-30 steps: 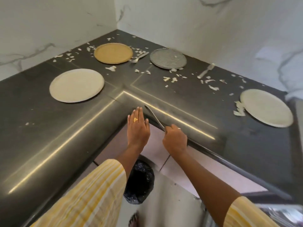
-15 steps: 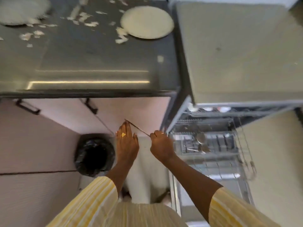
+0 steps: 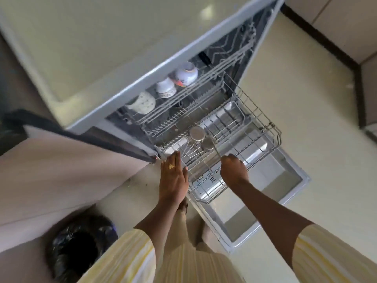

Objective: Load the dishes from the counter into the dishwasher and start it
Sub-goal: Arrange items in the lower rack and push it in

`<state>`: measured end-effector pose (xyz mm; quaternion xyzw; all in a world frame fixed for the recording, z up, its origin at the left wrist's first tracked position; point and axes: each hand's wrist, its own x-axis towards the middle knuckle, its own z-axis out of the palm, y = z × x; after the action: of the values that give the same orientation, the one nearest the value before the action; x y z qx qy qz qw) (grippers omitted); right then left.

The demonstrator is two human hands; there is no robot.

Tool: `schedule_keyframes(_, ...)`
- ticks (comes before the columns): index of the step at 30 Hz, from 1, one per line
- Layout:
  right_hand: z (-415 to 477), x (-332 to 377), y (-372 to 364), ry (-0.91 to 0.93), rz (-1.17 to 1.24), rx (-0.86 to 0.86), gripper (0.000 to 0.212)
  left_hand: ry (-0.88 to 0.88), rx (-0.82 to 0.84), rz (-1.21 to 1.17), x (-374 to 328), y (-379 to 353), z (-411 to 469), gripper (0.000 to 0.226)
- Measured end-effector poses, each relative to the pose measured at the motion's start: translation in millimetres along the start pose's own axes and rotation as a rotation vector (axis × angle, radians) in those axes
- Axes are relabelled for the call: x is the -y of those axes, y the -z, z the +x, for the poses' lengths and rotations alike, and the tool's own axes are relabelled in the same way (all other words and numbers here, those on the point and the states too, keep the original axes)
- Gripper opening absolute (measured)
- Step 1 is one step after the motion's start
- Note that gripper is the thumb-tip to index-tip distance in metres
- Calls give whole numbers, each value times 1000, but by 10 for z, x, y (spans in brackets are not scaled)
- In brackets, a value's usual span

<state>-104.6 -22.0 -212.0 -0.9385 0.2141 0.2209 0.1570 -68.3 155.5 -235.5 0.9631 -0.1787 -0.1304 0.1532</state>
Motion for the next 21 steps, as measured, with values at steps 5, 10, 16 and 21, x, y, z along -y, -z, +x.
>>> schedule_keyframes(5, 743, -427, -307, -230, 198, 26, 28, -151, 139, 117, 21, -590, 686, 56)
schedule_keyframes(10, 1648, -619, -633, -451, 456, -65, 26, -252, 186, 178, 69, -1211, 1534, 60)
schedule_keyframes(16, 2437, -606, -977, -561, 633, -192, 30, -338, 234, 277, 184, -1792, 2306, 61)
schedule_keyframes(21, 2866, -593, -1251, -670, 827, -208, 31, -376, 257, 270, 133, -2005, 2630, 60)
